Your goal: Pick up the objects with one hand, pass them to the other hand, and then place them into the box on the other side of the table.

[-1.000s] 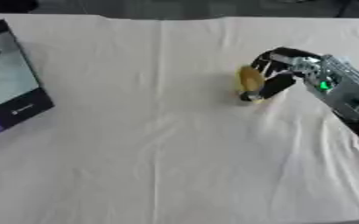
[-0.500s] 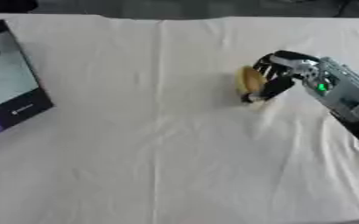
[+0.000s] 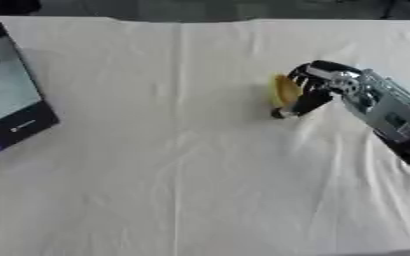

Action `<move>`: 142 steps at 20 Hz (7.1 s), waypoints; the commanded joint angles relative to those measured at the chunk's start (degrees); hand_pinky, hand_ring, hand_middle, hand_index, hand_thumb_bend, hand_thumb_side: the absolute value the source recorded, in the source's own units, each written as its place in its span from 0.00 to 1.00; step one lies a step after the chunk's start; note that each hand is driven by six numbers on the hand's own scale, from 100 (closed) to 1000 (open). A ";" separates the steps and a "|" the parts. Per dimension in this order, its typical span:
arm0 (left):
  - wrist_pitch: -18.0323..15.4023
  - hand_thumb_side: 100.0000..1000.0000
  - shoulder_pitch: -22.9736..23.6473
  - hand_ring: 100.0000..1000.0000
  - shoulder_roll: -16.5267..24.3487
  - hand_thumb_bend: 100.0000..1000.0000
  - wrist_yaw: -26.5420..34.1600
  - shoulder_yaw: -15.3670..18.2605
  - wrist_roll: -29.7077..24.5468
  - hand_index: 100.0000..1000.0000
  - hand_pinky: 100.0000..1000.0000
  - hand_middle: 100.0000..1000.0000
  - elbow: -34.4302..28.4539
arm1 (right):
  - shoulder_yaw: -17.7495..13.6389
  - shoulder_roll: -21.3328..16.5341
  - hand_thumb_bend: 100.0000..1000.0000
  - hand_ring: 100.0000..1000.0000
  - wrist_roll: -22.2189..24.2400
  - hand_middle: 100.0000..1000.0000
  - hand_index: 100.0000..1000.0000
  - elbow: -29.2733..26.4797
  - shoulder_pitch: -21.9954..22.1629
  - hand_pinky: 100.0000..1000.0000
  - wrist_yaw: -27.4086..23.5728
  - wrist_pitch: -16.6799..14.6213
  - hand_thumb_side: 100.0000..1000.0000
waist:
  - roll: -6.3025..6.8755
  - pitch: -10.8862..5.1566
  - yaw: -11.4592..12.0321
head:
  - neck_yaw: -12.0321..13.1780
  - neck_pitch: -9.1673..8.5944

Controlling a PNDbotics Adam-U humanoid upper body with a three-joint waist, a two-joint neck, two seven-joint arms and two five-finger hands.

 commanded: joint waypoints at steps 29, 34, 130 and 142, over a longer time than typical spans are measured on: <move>0.16 0.35 -0.87 0.63 0.90 0.69 -1.05 0.30 -1.11 0.67 0.78 0.58 -0.17 | -1.96 -3.02 0.52 0.69 -2.10 0.60 0.88 -2.11 -0.08 0.83 2.22 3.81 0.34 | 0.25 -0.52 -0.36 | -0.07 0.33; 0.19 0.35 -0.87 0.63 0.82 0.68 -1.05 0.30 -1.16 0.67 0.78 0.58 -0.20 | -1.58 -2.68 0.53 0.69 -1.55 0.60 0.88 -1.51 -0.59 0.83 2.31 3.58 0.34 | 0.27 -0.49 -0.34 | -0.26 0.33; 0.20 0.35 -2.86 0.63 0.54 0.66 1.27 -0.33 -2.22 0.67 0.78 0.58 -4.55 | -2.44 15.41 0.25 0.47 -33.68 0.43 0.53 6.14 -5.19 0.68 -31.69 -23.21 0.00 | 2.60 -0.17 0.61 | 0.37 -0.23; 0.07 0.35 -3.43 0.63 1.03 0.66 1.62 -1.73 -4.33 0.67 0.78 0.58 -5.92 | -0.54 18.52 0.22 0.47 -33.63 0.43 0.53 5.07 -7.10 0.68 -34.87 -31.30 0.00 | 2.49 -0.36 0.64 | 1.40 -0.30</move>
